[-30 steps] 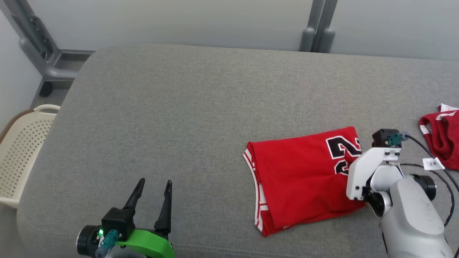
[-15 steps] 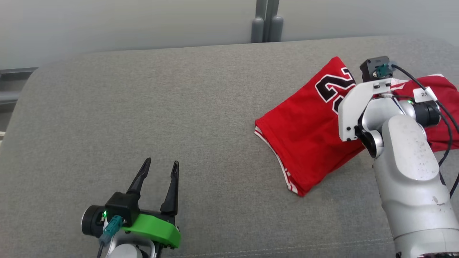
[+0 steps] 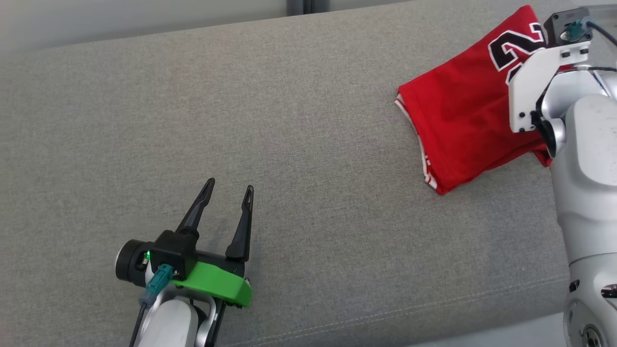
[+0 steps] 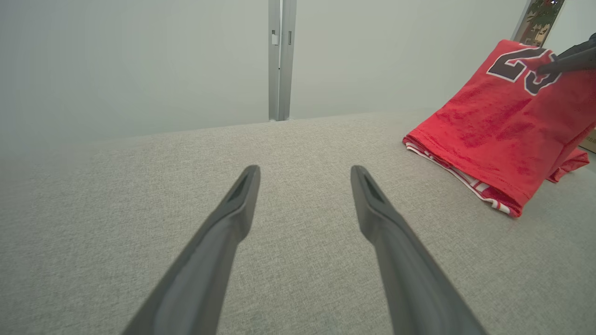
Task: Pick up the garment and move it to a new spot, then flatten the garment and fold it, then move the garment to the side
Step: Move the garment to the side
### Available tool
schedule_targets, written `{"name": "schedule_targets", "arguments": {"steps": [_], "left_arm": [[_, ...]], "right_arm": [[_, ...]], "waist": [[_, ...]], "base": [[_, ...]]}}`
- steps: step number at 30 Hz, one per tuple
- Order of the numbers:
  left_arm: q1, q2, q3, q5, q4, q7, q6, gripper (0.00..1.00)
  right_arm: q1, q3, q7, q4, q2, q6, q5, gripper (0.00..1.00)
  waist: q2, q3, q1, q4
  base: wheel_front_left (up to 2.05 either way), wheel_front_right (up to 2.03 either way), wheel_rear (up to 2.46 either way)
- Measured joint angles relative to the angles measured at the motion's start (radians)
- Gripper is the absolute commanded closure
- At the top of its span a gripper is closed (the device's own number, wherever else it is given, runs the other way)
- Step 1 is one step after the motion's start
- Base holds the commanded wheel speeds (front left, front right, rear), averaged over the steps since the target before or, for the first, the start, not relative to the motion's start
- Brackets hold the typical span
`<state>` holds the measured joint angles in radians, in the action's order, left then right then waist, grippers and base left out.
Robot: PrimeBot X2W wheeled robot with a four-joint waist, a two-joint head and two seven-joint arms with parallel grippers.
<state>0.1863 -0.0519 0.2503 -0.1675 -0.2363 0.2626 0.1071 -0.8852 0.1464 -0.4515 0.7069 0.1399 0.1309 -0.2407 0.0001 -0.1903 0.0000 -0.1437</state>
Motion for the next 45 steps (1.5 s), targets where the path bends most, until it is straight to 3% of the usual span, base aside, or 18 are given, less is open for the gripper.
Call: {"name": "schedule_targets", "arguments": {"steps": [7,14,27,28,29,30,42,45], "left_arm": [[0.014,0.0,0.016,0.004,-0.003,0.0,0.008,0.0],[0.019,-0.017,0.025,0.006,-0.005,0.0,0.013,0.0],[0.031,-0.057,0.063,0.028,-0.001,-0.002,0.016,0.0],[0.034,-0.06,0.065,0.028,0.003,-0.002,0.016,0.0],[0.038,-0.063,0.067,0.028,0.005,-0.002,0.016,0.0],[0.042,-0.065,0.068,0.028,0.008,-0.005,0.017,0.0],[0.07,-0.088,0.09,0.024,0.047,-0.004,0.018,0.0],[0.069,-0.081,0.062,0.012,0.056,-0.001,-0.012,0.0]], "right_arm": [[-0.057,0.039,0.022,0.038,0.075,0.0,-0.064,1.0],[-0.083,0.062,0.061,0.062,0.164,0.001,-0.09,1.0],[-0.06,0.373,0.147,0.071,0.216,0.001,-0.243,1.0],[-0.058,0.388,0.165,0.067,0.217,0.001,-0.267,0.87],[-0.055,0.404,0.189,0.058,0.215,0.001,-0.284,0.32],[-0.052,0.42,0.211,0.048,0.214,0.001,-0.305,0.0],[-0.043,0.5,0.371,0.079,0.167,0.001,-0.406,0.0],[-0.042,0.499,0.42,0.093,0.137,0.001,-0.407,0.0]], "waist": [[0.0,-0.054,0.0,-0.032],[0.0,-0.074,0.0,-0.023],[0.0,-0.141,0.0,0.041],[0.0,-0.148,0.0,0.046],[0.0,-0.155,0.0,0.051],[0.0,-0.161,0.0,0.056],[0.0,-0.175,0.0,0.09],[0.0,-0.161,0.0,0.092]], "base": [[0.0,0.0,0.0],[0.0,0.0,0.0],[0.0,0.0,0.0],[0.0,0.0,0.0],[0.0,0.0,0.0],[0.0,0.0,0.0],[0.0,0.0,0.0],[0.0,0.0,0.0]]}}
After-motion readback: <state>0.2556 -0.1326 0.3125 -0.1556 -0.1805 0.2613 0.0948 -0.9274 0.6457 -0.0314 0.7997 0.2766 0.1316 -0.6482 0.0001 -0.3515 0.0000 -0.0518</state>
